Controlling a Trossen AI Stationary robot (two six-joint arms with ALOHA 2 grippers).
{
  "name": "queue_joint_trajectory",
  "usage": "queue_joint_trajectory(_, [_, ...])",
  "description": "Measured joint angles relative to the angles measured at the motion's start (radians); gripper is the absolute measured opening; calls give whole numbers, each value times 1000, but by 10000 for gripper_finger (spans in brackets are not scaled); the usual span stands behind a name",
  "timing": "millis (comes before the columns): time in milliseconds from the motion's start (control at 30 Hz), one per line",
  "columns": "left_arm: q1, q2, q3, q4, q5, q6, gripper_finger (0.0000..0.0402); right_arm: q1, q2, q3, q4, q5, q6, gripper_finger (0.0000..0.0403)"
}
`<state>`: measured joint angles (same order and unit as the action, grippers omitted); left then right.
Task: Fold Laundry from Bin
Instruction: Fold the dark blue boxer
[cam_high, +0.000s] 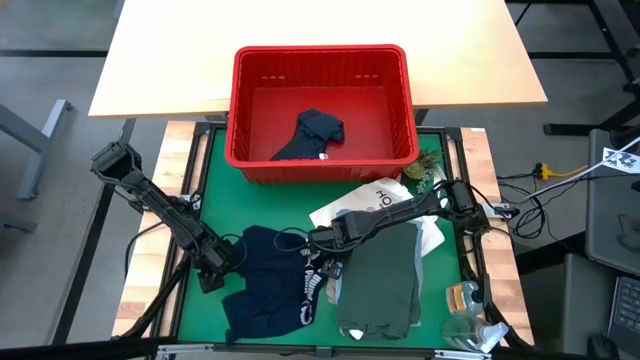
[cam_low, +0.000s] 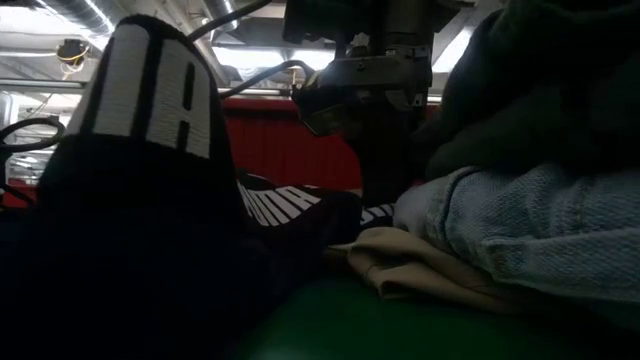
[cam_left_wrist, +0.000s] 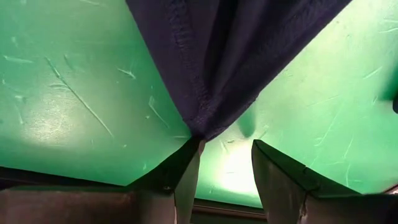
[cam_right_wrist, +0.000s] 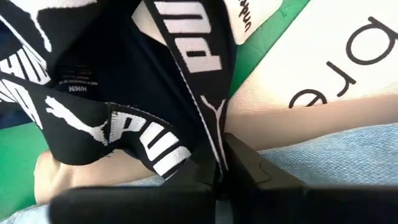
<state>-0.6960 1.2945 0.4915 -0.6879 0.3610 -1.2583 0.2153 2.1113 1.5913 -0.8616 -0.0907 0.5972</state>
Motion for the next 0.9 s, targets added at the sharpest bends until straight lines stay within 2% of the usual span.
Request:
queue_joint_trajectory(233, [0, -1, 0, 2, -4, 1, 144, -1, 0, 0, -2, -33, -1, 103])
queue_joint_trajectory(367, [0, -1, 0, 3, -11, 1, 144, -17, -6, 0, -11, -82, 0, 129])
queue_joint_trajectory(600, [0, -1, 1, 4, -16, 2, 144, -21, -19, 62, -114, -52, -31, 132])
queue_joint_trajectory(700, [0, -1, 2, 5, -22, 3, 144, -19, -20, 118, -193, -9, -63, 132])
queue_joint_trajectory(900, [0, -2, 2, 8, -24, 2, 144, -19, -21, 183, -245, 93, -100, 131])
